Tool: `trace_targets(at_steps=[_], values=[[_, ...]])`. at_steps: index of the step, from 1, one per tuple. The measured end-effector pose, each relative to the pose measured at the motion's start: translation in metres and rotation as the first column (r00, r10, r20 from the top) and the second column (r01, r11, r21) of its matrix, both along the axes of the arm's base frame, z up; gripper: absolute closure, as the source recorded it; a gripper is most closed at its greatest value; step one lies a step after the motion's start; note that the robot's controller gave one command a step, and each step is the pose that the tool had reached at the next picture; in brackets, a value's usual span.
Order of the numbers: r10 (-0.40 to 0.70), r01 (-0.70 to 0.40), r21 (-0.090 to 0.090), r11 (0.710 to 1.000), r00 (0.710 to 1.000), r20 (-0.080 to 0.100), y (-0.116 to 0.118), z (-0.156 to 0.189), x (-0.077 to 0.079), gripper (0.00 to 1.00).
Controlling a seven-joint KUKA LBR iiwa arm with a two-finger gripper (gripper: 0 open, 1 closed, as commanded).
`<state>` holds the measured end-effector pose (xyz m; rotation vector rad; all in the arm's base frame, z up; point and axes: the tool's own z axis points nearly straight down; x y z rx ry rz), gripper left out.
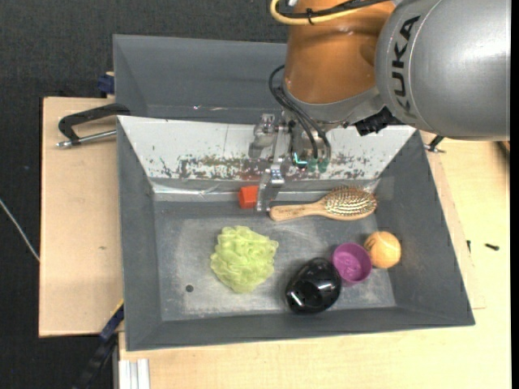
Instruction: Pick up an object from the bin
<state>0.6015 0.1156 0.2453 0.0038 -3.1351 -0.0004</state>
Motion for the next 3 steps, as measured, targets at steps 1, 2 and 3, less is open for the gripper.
trace_targets(at_steps=[1, 2, 3], values=[[-0.002, 0.002, 0.001, 1.000, 1.000, 0.009, -0.001, 0.005, 0.002, 0.00], [0.091, -0.091, 0.001, 0.996, 0.996, 0.011, -0.001, -0.049, -0.025, 0.00], [0.300, -0.300, 0.001, 0.954, 0.954, 0.008, -0.003, -0.082, -0.095, 0.00]])
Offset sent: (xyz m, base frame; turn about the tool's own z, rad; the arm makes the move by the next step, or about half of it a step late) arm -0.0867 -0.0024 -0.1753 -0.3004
